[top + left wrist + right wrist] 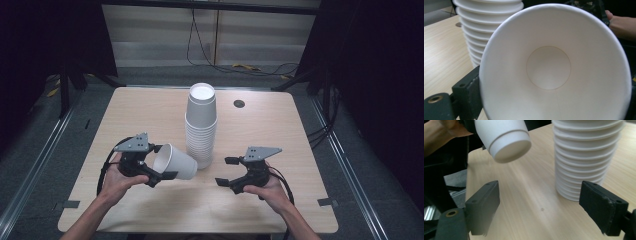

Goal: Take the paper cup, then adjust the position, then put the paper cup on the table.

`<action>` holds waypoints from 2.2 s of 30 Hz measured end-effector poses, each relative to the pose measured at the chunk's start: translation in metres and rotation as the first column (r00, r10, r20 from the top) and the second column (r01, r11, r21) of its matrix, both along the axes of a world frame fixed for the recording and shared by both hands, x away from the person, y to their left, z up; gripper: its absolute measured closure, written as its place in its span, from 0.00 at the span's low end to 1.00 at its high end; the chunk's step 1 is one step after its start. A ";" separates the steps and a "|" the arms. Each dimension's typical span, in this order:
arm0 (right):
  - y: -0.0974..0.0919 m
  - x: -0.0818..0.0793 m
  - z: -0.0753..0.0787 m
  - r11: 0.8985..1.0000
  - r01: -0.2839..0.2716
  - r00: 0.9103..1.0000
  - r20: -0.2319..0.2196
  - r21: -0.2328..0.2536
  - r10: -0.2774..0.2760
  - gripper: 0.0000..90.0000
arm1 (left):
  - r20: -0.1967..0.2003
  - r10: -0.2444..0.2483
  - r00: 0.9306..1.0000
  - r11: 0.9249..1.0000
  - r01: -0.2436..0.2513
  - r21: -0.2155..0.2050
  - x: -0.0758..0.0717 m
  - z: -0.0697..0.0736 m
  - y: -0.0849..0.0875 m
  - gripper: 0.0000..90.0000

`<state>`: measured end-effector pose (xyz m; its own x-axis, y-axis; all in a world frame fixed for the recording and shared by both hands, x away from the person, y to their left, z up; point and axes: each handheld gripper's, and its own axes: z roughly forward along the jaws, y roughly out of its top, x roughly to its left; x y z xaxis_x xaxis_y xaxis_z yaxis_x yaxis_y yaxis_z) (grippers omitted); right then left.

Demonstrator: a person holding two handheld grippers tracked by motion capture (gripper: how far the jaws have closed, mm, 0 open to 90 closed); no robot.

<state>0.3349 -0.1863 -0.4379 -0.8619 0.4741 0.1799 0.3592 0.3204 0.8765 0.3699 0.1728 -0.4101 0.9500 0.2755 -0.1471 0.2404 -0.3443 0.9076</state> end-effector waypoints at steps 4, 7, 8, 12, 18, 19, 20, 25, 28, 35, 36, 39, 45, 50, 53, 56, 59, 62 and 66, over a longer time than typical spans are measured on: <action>-0.006 0.002 -0.005 0.999 0.040 0.999 0.000 -0.012 -0.040 0.20 | -0.002 0.034 0.999 0.999 -0.034 0.030 0.004 0.001 0.007 0.09; -0.009 0.003 -0.007 0.998 0.057 0.998 -0.002 -0.019 -0.057 0.20 | -0.006 0.081 0.997 0.996 -0.081 0.046 0.008 0.003 0.013 0.09; -0.010 0.003 -0.007 0.998 0.064 0.998 0.002 -0.020 -0.064 0.20 | -0.008 0.097 0.995 0.994 -0.096 0.047 0.009 0.003 0.016 0.09; -0.014 0.004 -0.006 0.996 0.088 0.996 0.005 -0.019 -0.088 0.20 | -0.018 0.137 0.990 0.988 -0.135 0.075 0.014 0.003 0.023 0.09; -0.017 0.005 -0.004 0.993 0.119 0.993 0.016 -0.021 -0.119 0.19 | -0.032 0.181 0.983 0.979 -0.177 0.103 0.022 0.003 0.032 0.09; -0.017 0.006 -0.003 0.991 0.128 0.992 0.020 -0.024 -0.128 0.19 | -0.037 0.190 0.981 0.977 -0.185 0.105 0.024 0.002 0.033 0.09; -0.018 0.007 -0.003 0.990 0.139 0.990 0.021 -0.025 -0.139 0.18 | -0.032 0.193 0.981 0.974 -0.188 0.123 0.026 0.002 0.034 0.09; -0.021 0.005 -0.003 0.985 0.169 0.986 0.011 -0.038 -0.168 0.18 | -0.032 0.218 0.975 0.963 -0.210 0.167 0.035 0.004 0.035 0.09; -0.026 0.001 -0.005 0.984 0.173 0.985 0.004 -0.046 -0.173 0.19 | -0.011 0.251 0.968 0.950 -0.244 0.194 0.040 0.004 0.036 0.09; -0.037 0.003 -0.011 0.980 0.198 0.980 -0.007 -0.025 -0.198 0.19 | 0.021 0.294 0.956 0.928 -0.290 0.235 0.055 0.012 0.037 0.09; -0.037 0.003 -0.011 0.981 0.194 0.981 -0.015 -0.024 -0.194 0.20 | 0.019 0.297 0.955 0.926 -0.293 0.238 0.057 0.014 0.037 0.09; -0.036 0.002 -0.012 0.983 0.182 0.983 -0.027 -0.029 -0.183 0.20 | 0.021 0.292 0.956 0.919 -0.287 0.272 0.063 0.017 0.038 0.09; -0.037 -0.001 -0.010 0.981 0.189 0.982 -0.017 -0.033 -0.190 0.20 | 0.038 0.311 0.950 0.877 -0.302 0.373 0.076 0.007 0.039 0.09; -0.037 0.000 -0.011 0.981 0.188 0.982 -0.016 -0.041 -0.189 0.20 | 0.037 0.340 0.940 0.838 -0.321 0.441 0.081 -0.003 0.042 0.09; -0.034 0.000 -0.012 0.982 0.183 0.983 -0.025 -0.053 -0.184 0.21 | 0.008 0.379 0.925 0.834 -0.345 0.431 0.083 -0.008 0.042 0.09; -0.032 -0.002 -0.011 0.982 0.180 0.983 -0.019 -0.057 -0.182 0.21 | -0.008 0.369 0.930 0.830 -0.325 0.454 0.084 -0.012 0.037 0.09; -0.030 -0.004 -0.010 0.983 0.174 0.984 -0.016 -0.063 -0.176 0.21 | -0.012 0.394 0.919 0.805 -0.339 0.488 0.089 -0.015 0.036 0.09; -0.029 -0.003 -0.010 0.984 0.168 0.985 -0.018 -0.060 -0.169 0.21 | -0.015 0.387 0.922 0.784 -0.321 0.531 0.095 -0.017 0.035 0.08; -0.029 -0.001 -0.012 0.984 0.163 0.986 -0.029 -0.065 -0.166 0.21 | -0.024 0.387 0.922 0.764 -0.306 0.568 0.103 -0.019 0.028 0.08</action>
